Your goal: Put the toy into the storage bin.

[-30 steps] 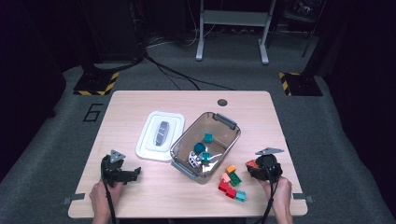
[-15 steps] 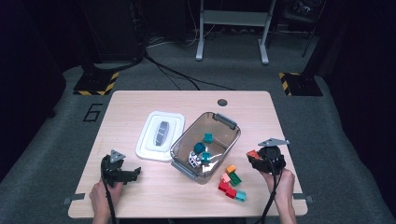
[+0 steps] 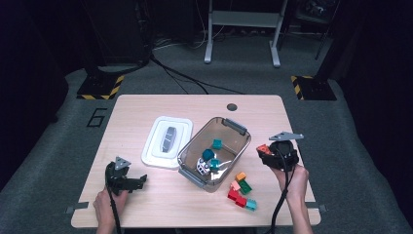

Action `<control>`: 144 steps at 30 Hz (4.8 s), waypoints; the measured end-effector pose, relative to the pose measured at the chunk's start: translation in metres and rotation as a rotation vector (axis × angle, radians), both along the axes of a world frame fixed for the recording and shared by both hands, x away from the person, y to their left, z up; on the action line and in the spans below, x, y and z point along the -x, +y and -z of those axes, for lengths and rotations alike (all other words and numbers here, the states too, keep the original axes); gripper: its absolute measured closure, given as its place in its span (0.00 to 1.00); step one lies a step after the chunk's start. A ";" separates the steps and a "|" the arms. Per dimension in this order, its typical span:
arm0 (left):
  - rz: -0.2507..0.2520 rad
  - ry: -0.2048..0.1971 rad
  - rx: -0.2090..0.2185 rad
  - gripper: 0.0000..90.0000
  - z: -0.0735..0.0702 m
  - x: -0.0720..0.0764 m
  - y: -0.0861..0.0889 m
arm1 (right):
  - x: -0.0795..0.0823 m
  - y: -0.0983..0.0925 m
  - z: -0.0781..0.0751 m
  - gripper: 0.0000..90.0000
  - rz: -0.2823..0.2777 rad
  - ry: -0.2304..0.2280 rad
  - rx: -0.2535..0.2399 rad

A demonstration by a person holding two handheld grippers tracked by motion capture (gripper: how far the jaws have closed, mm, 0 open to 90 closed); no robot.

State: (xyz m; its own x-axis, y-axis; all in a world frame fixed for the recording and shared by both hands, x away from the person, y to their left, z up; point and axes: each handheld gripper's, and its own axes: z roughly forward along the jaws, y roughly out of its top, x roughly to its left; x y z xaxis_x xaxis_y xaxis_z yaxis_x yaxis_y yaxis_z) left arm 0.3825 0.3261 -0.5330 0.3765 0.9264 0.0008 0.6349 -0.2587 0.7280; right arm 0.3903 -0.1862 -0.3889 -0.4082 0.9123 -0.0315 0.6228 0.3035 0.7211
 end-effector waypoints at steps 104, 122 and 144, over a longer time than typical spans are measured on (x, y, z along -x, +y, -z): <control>0.001 0.001 0.000 0.00 0.000 0.000 0.000 | 0.025 0.004 0.035 0.00 -0.148 0.111 -0.088; 0.001 0.002 0.000 0.00 0.000 0.000 0.000 | 0.085 0.005 0.087 0.22 -0.199 0.128 -0.074; 0.000 0.001 -0.001 0.00 0.000 0.000 0.000 | 0.093 -0.004 0.102 0.79 -0.175 0.130 -0.089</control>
